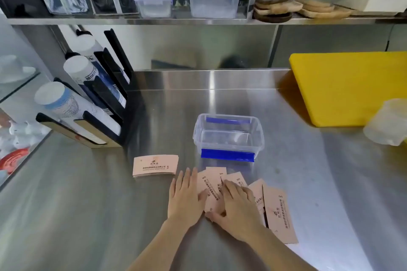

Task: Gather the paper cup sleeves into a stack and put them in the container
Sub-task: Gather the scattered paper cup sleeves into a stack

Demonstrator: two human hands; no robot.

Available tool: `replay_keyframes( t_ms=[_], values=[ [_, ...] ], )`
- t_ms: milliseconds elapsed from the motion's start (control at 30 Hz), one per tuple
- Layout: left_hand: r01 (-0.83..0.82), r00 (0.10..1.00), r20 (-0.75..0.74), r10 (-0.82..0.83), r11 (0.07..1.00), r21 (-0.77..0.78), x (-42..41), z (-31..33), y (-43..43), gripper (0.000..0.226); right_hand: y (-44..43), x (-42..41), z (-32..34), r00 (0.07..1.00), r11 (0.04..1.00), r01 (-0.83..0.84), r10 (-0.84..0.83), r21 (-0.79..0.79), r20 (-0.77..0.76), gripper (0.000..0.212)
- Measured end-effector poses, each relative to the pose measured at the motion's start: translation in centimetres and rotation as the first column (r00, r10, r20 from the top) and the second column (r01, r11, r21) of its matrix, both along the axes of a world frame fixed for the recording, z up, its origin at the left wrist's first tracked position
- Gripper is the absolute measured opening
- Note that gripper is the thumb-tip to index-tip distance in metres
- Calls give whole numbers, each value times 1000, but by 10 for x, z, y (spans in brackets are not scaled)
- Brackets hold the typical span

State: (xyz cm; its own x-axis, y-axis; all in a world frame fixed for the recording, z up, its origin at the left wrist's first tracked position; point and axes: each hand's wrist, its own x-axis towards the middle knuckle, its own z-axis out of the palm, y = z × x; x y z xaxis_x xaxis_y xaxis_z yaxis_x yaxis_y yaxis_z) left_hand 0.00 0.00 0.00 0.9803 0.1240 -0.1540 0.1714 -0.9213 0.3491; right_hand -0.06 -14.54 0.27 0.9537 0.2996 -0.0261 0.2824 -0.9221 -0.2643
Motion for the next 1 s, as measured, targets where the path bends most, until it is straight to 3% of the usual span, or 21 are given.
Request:
replay_keyframes(
  t_ms=[100, 267, 367, 467, 533, 633, 767, 833, 900, 933, 1000],
  values=[
    [-8, 1000, -25, 6, 997, -79, 1, -3, 2, 65, 2, -2, -1, 999, 999, -40, 39, 28, 16, 84],
    [-116, 993, -15, 119, 926, -359, 8, 10, 5, 59, 5, 4, 5, 993, 995, -71, 77, 71, -88, 68],
    [-230, 966, -43, 254, 779, -583, 10, 16, 9, 44, 6, 8, 12, 985, 992, 1, 21, 130, -173, 50],
    [-234, 958, -62, 279, 645, -727, 13, 25, 15, 33, 6, 16, 20, 943, 933, 121, -2, 338, -332, 27],
    [-184, 972, -51, 229, 611, -770, 15, 32, 18, 40, 6, 22, 31, 925, 878, 172, 12, 447, -379, 24],
    [-98, 991, -24, 132, 593, -799, 21, 46, 19, 48, 6, 29, 49, 899, 781, 205, 88, 590, -429, 37],
    [-42, 990, 41, 135, 559, -828, 24, 67, 14, 55, 7, 40, 56, 920, 712, 172, 132, 681, -369, 14],
    [-73, 975, 58, 215, 554, -829, 25, 72, 18, 49, 9, 43, 58, 902, 600, 292, 85, 745, -422, 7],
    [-105, 970, 54, 236, 609, -786, 25, 70, 27, 29, 10, 46, 57, 870, 475, 409, 54, 780, -489, 6],
    [-118, 972, 43, 230, 644, -756, 23, 68, 31, 19, 11, 47, 55, 853, 444, 447, 50, 777, -519, 6],
    [-139, 974, 27, 227, 683, -717, 19, 61, 37, 18, 12, 49, 51, 838, 485, 466, 28, 740, -545, 7]
  ],
)
